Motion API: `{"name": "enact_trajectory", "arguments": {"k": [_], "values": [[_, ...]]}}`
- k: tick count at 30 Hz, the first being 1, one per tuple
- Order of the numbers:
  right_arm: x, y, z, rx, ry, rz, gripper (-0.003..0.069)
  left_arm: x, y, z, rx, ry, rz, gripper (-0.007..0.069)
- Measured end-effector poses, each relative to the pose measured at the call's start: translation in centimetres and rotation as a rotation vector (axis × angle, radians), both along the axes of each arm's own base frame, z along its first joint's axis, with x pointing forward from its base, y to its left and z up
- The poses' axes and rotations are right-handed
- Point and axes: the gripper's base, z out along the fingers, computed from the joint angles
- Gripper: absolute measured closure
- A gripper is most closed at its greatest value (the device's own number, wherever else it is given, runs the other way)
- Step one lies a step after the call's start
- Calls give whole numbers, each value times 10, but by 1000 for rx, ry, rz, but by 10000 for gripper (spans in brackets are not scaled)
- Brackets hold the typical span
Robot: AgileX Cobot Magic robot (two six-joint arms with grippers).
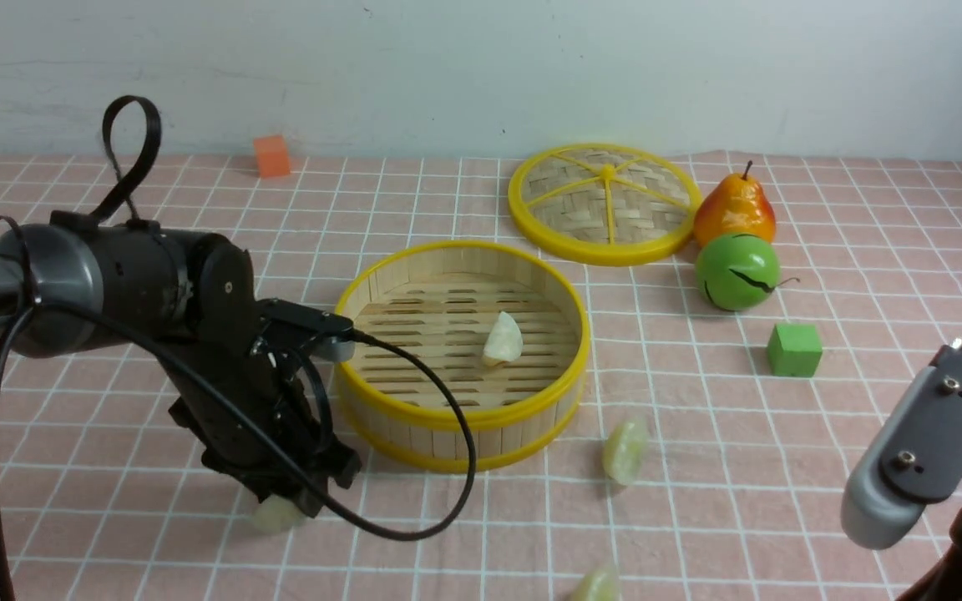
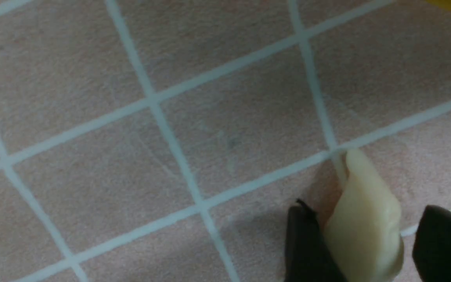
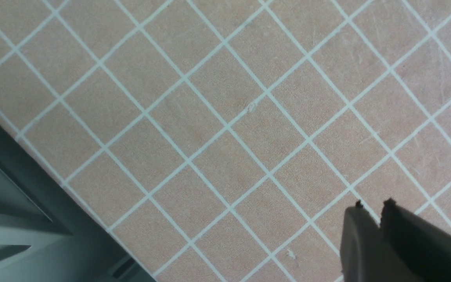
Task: Put the dumplings into the steamer on the table with the pink tablecloth.
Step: 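Reach for and grasp a dumpling on the table with the left gripper, then place the dumpling into the bamboo steamer basket with the left gripper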
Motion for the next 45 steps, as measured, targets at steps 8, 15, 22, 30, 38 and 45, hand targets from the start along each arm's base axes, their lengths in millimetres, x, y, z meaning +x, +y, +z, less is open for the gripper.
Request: {"name": "enact_trajectory", "arguments": {"k": [8,15,22,30,38,45], "values": [[0,0,0,0,1,0,566,-2,0,-3,3,36,-12,407],[0,0,0,2,2,0,564,-2,-3,13,-1,71,6,407],[0,0,0,2,2,0,554,2,-49,109,-100,-125,-1,407],[0,0,0,2,2,0,551,42,-86,132,-164,-177,83,407],[0,0,0,2,2,0,544,89,-107,88,-98,-133,90,407],[7,-6,1,-124,-128,148,540,110,-106,51,13,-133,154,407]]}}
